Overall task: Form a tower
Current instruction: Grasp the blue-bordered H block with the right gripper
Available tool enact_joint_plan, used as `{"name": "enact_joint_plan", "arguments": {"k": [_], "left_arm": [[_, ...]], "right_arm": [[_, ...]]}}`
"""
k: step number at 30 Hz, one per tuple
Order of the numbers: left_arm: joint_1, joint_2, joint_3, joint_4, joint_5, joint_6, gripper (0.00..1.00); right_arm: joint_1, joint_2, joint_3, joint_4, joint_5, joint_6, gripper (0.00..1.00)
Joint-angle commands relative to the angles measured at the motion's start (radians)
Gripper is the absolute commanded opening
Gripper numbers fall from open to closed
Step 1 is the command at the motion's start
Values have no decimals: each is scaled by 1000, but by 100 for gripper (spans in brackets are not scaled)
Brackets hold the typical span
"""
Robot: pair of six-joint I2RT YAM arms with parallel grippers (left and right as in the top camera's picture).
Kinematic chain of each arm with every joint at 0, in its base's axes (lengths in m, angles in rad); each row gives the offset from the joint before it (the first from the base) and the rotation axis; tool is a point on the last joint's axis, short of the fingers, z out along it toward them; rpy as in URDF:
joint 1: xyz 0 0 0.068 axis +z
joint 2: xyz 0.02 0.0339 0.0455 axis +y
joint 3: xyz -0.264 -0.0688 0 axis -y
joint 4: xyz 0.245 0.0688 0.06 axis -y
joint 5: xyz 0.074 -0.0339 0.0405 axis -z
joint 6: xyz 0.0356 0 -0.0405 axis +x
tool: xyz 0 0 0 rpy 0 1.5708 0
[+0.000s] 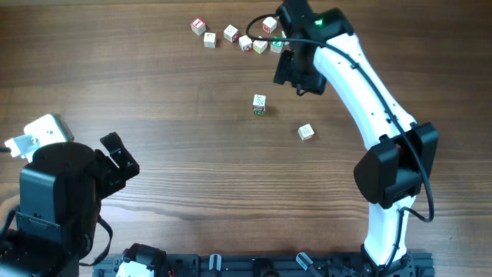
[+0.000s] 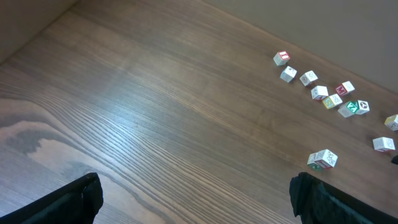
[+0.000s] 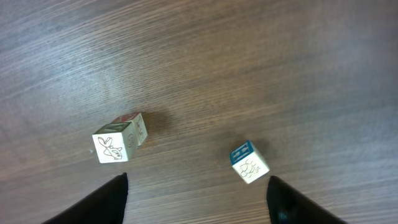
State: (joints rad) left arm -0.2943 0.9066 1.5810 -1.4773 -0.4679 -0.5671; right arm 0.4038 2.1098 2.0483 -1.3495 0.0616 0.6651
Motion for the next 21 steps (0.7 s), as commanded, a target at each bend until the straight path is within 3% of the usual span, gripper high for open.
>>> {"name": "enact_joint_plan", "arguments": {"k": [1,6,13,16,19,21], "left_arm": [[5,0,1,2,-20,-17,100],[5,0,1,2,-20,-17,100],[5,0,1,2,-20,-17,100],[5,0,1,2,-20,-17,100],[5,0,1,2,-20,-17,100],[5,0,1,2,-20,-17,100]], "right_arm": [[14,-6,-48,18,29,-95,82],[9,-6,-335,127,-5,-275,83],[4,-6,-489,252,-12,-404,83],[-18,-6,-526,260,-47,-435,65],[-58,-6,-526,259,-89,-437,37],[-68,-6,-525,259,-132,-436,29]]}}
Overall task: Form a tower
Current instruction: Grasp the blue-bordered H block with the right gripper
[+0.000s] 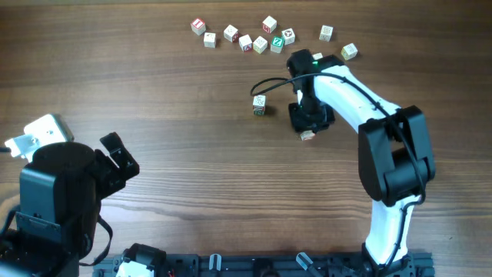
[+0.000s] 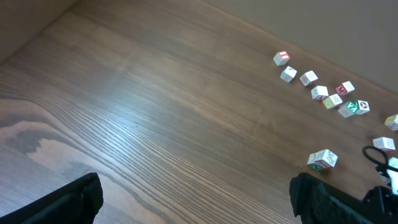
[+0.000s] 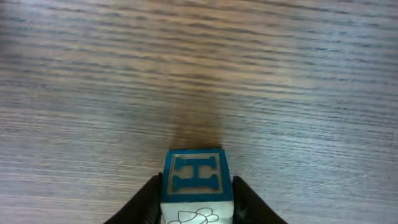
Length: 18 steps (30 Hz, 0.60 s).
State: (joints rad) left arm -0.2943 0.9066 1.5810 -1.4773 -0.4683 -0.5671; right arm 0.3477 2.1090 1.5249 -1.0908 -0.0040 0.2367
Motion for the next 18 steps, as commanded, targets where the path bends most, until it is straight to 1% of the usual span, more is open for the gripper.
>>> {"name": "enact_joint_plan", "arguments": {"k": [1,3,4,5,7,11,13,16,18], "left_arm": [[5,0,1,2,-20,-17,100],[5,0,1,2,-19,-17,100],[5,0,1,2,-19,-17,100],[5,0,1,2,-20,-17,100],[5,0,1,2,-19,-17,100],[5,0,1,2,-20,-17,100],[5,0,1,2,-20,-17,100],[5,0,1,2,-20,-17,100],[5,0,1,2,-19,-17,100]], "right_arm": [[-14,-5,0,-2,-76,2,25],[-14,-5,15,-31,-76,4,18],[-14,-7,29,-57,-76,20,14],[-14,-9,52,-89,-77,41,11],[-13,-13,117,-147,-92,68,11],[-13,-17,344,-261,-183,157,11],[-12,-17,409,-253,-196,228,12],[18,-16,412,-228,-200,262,13],[64,-16,412,-176,-200,278,17]]}}
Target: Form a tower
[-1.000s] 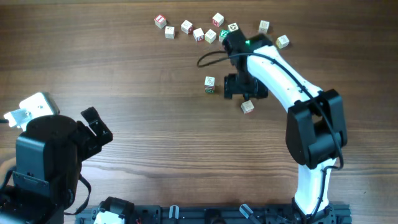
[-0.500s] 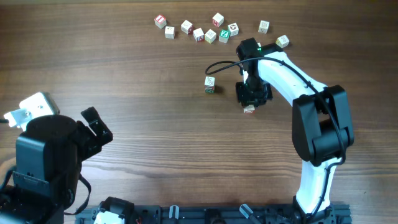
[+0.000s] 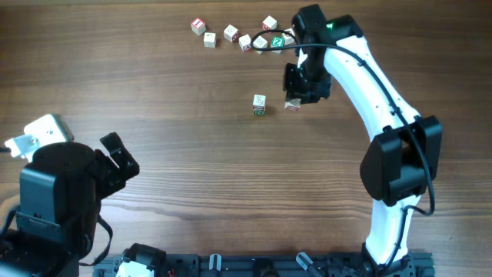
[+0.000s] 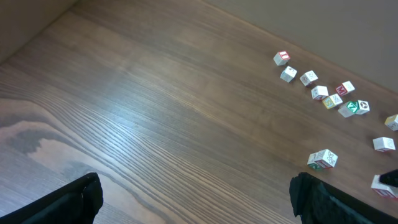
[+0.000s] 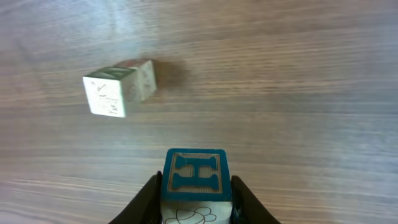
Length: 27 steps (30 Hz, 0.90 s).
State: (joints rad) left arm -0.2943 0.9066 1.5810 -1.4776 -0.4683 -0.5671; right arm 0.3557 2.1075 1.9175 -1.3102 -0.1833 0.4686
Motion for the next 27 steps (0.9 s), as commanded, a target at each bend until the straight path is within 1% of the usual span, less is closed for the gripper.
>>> {"name": "enact_joint_plan", "arguments": {"k": [1,5,10,14,16,17,18,19,20,22,24,25,27], "left_arm": [[5,0,1,3,-19,-17,100],[5,0,1,3,-20,-17,100],[5,0,1,3,-20,-17,100],[5,0,1,3,-19,-17,100],[5,0,1,2,-19,-17,100],[5,0,1,2,-20,-17,100],[5,0,1,3,-20,-17,100],[5,0,1,3,-20,-17,100],[5,0,1,2,-20,-17,100],[5,0,1,3,-20,-17,100],[5,0,1,2,-20,-17,100],[5,0,1,3,-20,-17,100],[5,0,1,3,-20,-17,100]], "right_arm": [[78,-15,20,77,-21,67,18],[116,-15,20,169,-21,135,19],[126,12,20,275,-13,160,20],[131,65,29,290,-11,162,19],[139,76,30,295,23,163,18],[142,75,71,280,28,161,14],[143,75,146,253,30,159,13],[142,75,251,220,30,140,14],[142,75,348,188,53,135,17],[139,76,571,116,151,121,19],[131,76,663,115,151,107,19],[122,75,686,145,154,107,19],[108,77,688,211,154,106,19]]}}
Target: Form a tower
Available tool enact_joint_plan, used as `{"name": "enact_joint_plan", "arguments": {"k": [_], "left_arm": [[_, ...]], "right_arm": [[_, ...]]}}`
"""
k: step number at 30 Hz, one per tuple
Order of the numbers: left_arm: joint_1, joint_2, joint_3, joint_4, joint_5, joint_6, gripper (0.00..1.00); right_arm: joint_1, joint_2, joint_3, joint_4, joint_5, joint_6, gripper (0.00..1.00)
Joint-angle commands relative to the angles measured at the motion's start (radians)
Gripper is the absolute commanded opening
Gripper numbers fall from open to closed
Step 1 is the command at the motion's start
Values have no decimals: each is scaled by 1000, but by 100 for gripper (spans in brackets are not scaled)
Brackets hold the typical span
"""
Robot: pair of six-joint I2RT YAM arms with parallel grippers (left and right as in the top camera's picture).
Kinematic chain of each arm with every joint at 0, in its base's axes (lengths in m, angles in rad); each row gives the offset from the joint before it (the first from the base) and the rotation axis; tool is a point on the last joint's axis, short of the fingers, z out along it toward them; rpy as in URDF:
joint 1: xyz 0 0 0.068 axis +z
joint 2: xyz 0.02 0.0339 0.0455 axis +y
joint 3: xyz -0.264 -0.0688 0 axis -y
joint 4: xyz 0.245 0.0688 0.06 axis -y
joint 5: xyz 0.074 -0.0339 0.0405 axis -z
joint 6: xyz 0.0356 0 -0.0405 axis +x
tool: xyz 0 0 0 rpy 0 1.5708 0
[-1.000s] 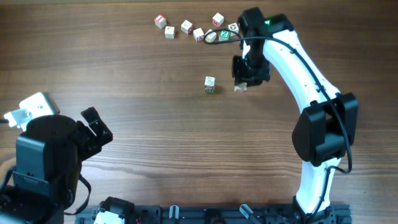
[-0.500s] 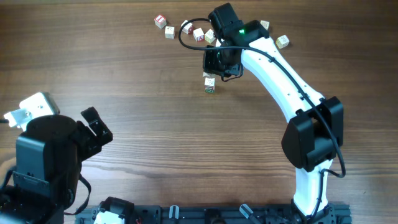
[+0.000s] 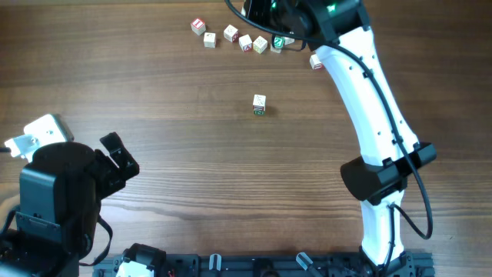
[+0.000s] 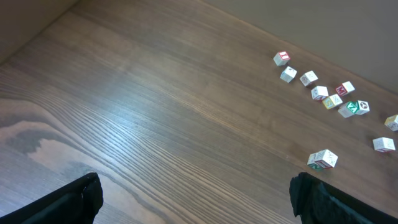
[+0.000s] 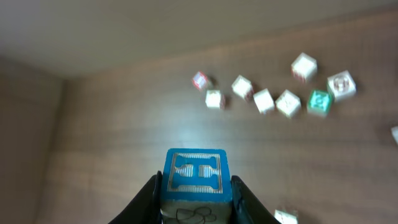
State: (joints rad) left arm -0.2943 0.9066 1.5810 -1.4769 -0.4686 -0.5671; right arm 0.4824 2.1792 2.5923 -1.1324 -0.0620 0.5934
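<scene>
My right gripper is shut on a wooden cube with a blue H face and holds it high above the table. In the overhead view the right arm reaches to the far edge, its wrist up near the camera. On the table middle stands a small stack of what look like two cubes, also seen in the left wrist view. My left gripper is open at the near left, far from all cubes, nothing between its fingers.
A row of several loose letter cubes lies along the far side, seen from high up in the right wrist view. Two more cubes lie right of it. The left arm's base fills the near left corner.
The right gripper, still shut on the H cube, was low and just right of the small stack; now it is much higher and farther back, over the row of loose cubes. The left arm is unchanged.
At first the right gripper hung open above the table, with the H cube lying right of the stack. Then its fingers were down around the H cube. Then the cube was held off the table beside the stack, and now it is held high near the far edge.
</scene>
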Motion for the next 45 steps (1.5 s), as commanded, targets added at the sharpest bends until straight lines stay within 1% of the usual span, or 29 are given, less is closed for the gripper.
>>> {"name": "enact_joint_plan", "arguments": {"k": [1,3,4,5,7,8,9,12,14,16,18,20,21,23,25,27,31,34,36,39,41,45], "left_arm": [[5,0,1,2,-19,-17,100],[5,0,1,2,-19,-17,100],[5,0,1,2,-19,-17,100],[5,0,1,2,-19,-17,100],[5,0,1,2,-19,-17,100],[5,0,1,2,-19,-17,100],[5,0,1,2,-19,-17,100],[5,0,1,2,-19,-17,100],[5,0,1,2,-19,-17,100],[5,0,1,2,-19,-17,100],[5,0,1,2,-19,-17,100],[5,0,1,2,-19,-17,100],[5,0,1,2,-19,-17,100],[5,0,1,2,-19,-17,100],[5,0,1,2,-19,-17,100],[5,0,1,2,-19,-17,100],[5,0,1,2,-19,-17,100],[5,0,1,2,-19,-17,100],[5,0,1,2,-19,-17,100],[5,0,1,2,-19,-17,100],[5,0,1,2,-19,-17,100],[5,0,1,2,-19,-17,100]], "right_arm": [[-26,6,13,95,27,-29,19],[-27,4,23,166,17,-36,19],[-27,3,43,146,20,-48,18],[-27,-6,123,54,50,-74,14],[-27,-26,219,-18,108,-107,14],[-27,-58,300,-80,143,-137,15],[-27,-77,323,-98,152,-155,15],[-27,-154,330,-147,225,-181,16],[-27,-233,330,-208,236,-201,15],[-27,-317,330,-257,287,-201,15],[-27,-466,330,-395,307,-199,15],[-27,-541,325,-477,296,-208,14],[-27,-578,292,-476,271,-199,16],[-27,-600,214,-476,267,-198,16],[-27,-550,142,-472,267,-200,16],[-27,-393,98,-425,251,-221,17],[-27,-61,98,-337,48,-224,17],[-26,98,98,-348,-26,-223,16],[-26,172,98,-393,-45,-223,13],[-20,219,98,-450,-58,-192,8],[6,227,94,-476,-64,-141,7],[62,253,75,-476,-35,-110,7]]}}
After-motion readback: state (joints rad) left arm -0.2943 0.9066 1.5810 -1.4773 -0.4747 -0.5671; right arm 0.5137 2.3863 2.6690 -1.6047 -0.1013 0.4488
